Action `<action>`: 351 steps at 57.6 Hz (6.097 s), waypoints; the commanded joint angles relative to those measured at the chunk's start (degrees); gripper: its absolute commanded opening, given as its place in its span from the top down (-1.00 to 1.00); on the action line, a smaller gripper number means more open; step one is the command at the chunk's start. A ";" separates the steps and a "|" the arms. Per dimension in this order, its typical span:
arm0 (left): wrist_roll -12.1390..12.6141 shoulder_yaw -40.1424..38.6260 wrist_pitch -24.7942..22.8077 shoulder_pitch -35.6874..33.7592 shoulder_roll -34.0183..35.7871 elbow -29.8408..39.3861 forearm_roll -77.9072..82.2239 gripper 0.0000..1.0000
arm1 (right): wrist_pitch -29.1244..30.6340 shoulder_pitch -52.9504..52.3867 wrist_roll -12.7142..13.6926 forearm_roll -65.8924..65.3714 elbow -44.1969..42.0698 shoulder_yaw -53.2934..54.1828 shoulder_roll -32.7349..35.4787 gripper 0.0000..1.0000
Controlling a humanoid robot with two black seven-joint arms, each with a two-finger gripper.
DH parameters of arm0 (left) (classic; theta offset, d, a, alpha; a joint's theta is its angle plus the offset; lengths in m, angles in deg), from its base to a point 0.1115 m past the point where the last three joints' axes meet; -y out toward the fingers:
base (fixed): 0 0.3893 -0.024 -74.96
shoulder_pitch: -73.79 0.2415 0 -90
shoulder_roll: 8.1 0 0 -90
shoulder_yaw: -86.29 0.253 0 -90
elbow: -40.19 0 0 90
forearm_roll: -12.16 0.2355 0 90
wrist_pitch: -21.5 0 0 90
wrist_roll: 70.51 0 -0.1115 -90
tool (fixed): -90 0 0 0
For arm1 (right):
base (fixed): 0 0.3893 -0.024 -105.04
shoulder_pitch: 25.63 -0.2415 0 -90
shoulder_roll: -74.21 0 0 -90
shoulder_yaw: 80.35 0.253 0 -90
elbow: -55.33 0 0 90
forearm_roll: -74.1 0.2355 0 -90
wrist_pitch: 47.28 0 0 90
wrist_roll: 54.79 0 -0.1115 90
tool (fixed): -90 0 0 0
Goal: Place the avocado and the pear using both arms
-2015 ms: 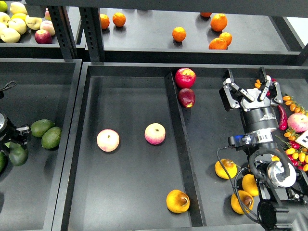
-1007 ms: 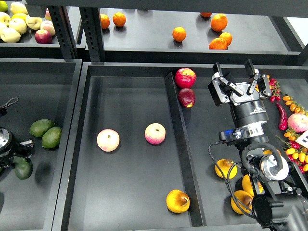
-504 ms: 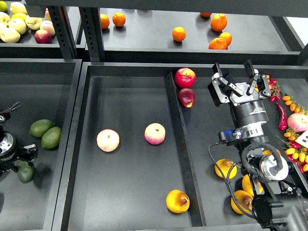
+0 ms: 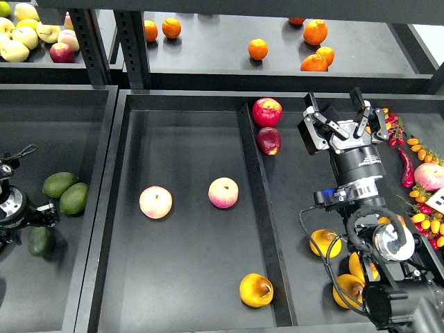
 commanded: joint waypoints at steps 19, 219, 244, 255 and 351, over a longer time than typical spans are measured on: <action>0.00 -18.35 0.00 -1.82 11.27 1.36 -0.43 -0.96 | -0.07 0.70 0.00 -0.10 -0.38 -3.56 0.00 -0.99; 0.00 -117.67 0.00 69.72 -27.84 27.90 -37.26 -0.99 | -1.56 -26.19 19.03 -13.46 -12.68 -73.96 29.62 -0.99; 0.00 -117.15 0.00 69.99 -27.84 27.81 -37.26 -0.99 | -1.56 -26.11 19.03 -13.37 -17.69 -73.96 24.61 -0.99; 0.00 -116.70 0.00 69.99 -27.84 27.81 -37.26 -0.99 | -1.56 -26.11 19.03 -13.37 -19.27 -73.87 23.73 -0.99; 0.00 -115.74 0.00 69.99 -27.84 28.08 -37.26 -0.99 | -5.25 -24.88 19.03 -14.16 -27.10 -73.61 14.68 -0.12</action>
